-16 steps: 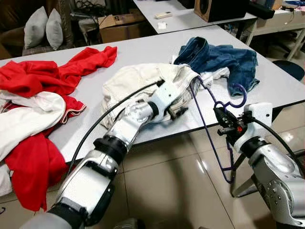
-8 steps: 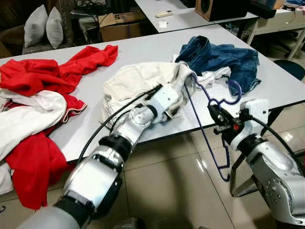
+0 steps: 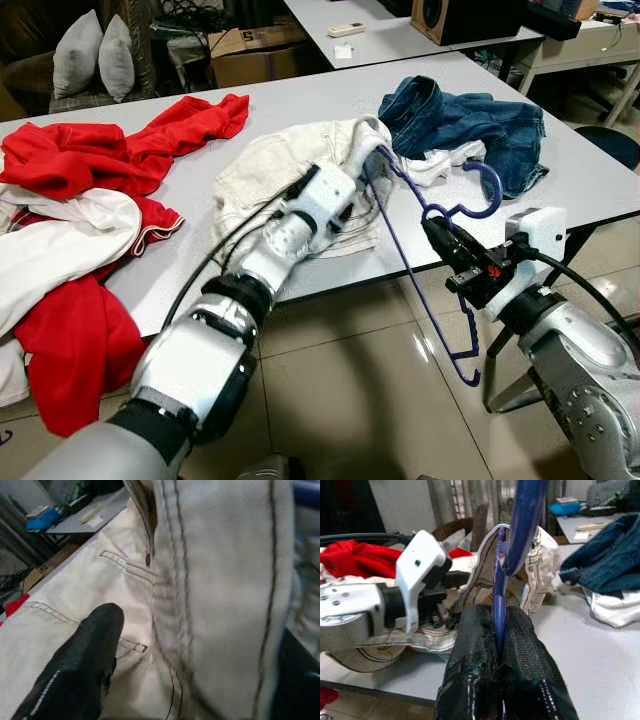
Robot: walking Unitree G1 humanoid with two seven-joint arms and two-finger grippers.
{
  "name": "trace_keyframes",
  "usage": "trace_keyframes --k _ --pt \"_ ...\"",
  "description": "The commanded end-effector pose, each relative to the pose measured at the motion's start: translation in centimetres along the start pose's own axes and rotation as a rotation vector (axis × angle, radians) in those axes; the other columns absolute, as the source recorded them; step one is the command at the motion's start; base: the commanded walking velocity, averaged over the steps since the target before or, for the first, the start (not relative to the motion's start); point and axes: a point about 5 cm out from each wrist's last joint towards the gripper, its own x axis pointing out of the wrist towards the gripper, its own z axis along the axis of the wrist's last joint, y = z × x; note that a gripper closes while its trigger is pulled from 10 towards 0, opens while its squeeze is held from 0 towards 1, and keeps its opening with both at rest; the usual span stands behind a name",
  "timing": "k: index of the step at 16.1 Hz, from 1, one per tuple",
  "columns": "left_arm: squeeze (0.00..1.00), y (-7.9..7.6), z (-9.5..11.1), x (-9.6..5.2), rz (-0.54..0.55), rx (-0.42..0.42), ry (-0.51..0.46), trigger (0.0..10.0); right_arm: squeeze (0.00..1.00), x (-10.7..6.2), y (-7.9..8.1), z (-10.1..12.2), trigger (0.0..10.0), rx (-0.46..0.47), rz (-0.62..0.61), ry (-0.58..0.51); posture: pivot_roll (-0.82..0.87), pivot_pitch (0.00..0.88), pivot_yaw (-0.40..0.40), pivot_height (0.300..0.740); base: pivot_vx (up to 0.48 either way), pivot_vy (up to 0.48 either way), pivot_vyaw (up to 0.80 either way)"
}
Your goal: Hang hanger
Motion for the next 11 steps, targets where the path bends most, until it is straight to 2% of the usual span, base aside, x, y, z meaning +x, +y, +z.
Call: trace_keyframes --k 1,4,7,11 --pt "0.0 0.8 0.3 0.0 0.026 -0.034 -0.01 0.0 0.0 -0.3 0.5 0.4 10.0 0.0 0.039 -0.013 -0.06 0.0 0.084 0.74 0.0 0.0 0.0" --pt "0.0 1.3 0.4 0.0 0.013 -0.076 -0.011 0.0 0.0 -0.5 0.3 0.3 10.0 -0.004 0.026 -0.004 -0.07 0.0 0.085 0.74 0.0 0.0 0.0" --pt "0.0 1.7 -0.9 -0.3 0.007 -0.093 0.05 0.0 0.0 -0.6 0.1 0.4 10.0 -0.007 0.017 -0.009 -0.06 0.0 0.086 0.74 0.0 0.0 0.0" --pt "0.0 1.8 -1.6 -0.4 -0.008 -0.134 0.095 0.0 0.0 -0.5 0.0 0.5 10.0 -0.01 0.016 -0.016 -0.06 0.0 0.087 0.74 0.0 0.0 0.0"
